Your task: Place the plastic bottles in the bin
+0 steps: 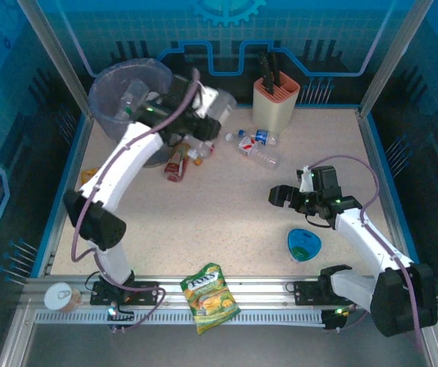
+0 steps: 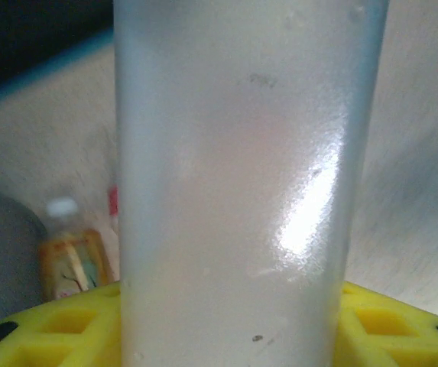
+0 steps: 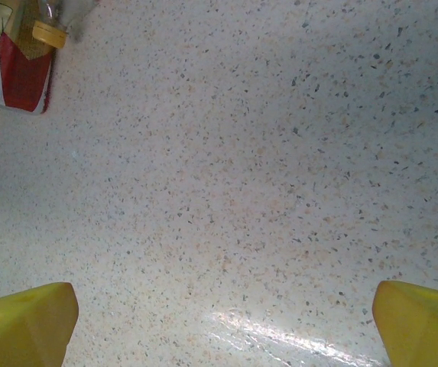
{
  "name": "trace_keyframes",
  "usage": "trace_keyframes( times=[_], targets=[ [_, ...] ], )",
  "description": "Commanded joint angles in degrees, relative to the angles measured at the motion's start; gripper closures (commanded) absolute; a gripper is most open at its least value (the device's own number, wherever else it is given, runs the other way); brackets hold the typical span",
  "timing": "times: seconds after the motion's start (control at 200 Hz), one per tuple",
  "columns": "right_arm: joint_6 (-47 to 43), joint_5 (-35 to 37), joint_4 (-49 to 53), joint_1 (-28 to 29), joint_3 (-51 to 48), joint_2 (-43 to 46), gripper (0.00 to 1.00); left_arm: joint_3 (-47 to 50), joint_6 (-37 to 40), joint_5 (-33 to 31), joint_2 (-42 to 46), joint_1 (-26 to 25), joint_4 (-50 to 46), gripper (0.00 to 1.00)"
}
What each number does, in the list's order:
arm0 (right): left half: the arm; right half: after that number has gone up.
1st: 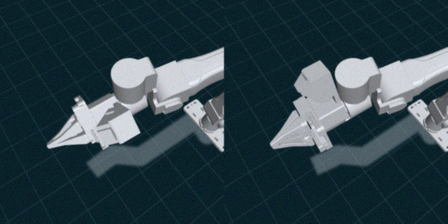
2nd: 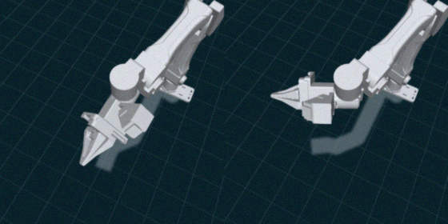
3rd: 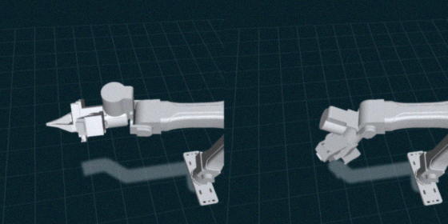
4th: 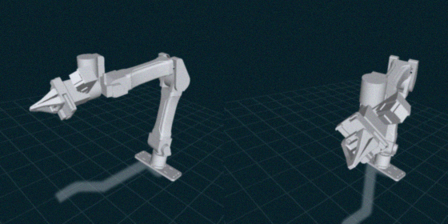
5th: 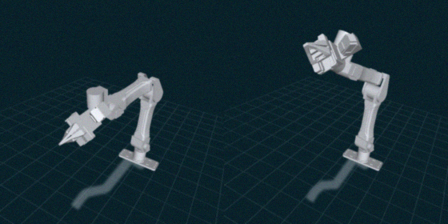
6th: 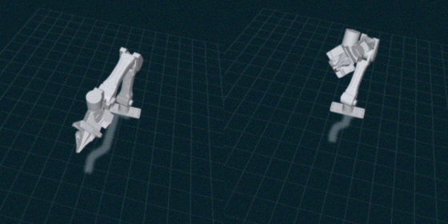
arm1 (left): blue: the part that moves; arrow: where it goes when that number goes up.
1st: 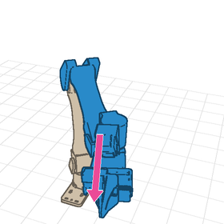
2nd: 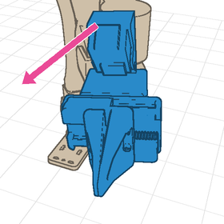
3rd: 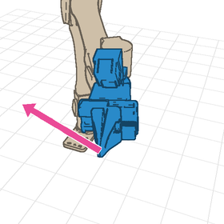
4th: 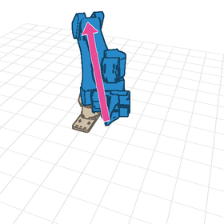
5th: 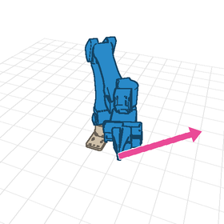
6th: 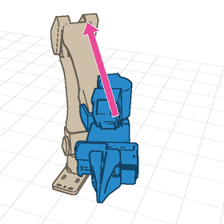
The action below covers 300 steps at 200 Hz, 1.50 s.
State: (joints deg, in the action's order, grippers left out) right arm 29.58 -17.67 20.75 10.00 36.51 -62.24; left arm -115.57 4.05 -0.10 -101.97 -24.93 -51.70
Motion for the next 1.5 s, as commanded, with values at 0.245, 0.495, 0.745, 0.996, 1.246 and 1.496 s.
trace_keyframes(
  times=[0.245, 0.495, 0.745, 0.996, 1.246, 1.496],
  targets=[
    [-0.9, 0.2, 0.2, -0.9, 1.1, -0.4, 0.00, -13.9, -9.0, 4.8, 0.6, 19.1, -2.7, 0.70],
    [-2.6, 0.7, 1.8, -0.9, 1.9, -1.4, 0.00, -27.6, -8.4, 0.1, -9.0, 26.9, -6.9, 0.80],
    [-2.0, 0.3, 1.0, -0.9, 0.9, -2.1, 0.00, -41.5, -0.9, 1.6, -22.3, 28.4, -13.5, 0.89],
    [-1.8, 0.4, 0.7, -0.9, -0.1, -1.5, 0.00, -37.6, 1.7, 5.6, -25.6, 29.0, -15.2, 0.89],
    [-1.7, -0.3, -0.3, -0.9, -0.8, -2.0, 0.00, -31.6, 2.2, 8.9, -25.7, 29.0, -16.9, 0.73],
    [-2.1, -0.4, 1.1, -0.9, -0.2, -1.9, 0.00, -28.6, -1.4, 9.7, -22.8, 28.6, -11.7, 0.17]
  ],
)
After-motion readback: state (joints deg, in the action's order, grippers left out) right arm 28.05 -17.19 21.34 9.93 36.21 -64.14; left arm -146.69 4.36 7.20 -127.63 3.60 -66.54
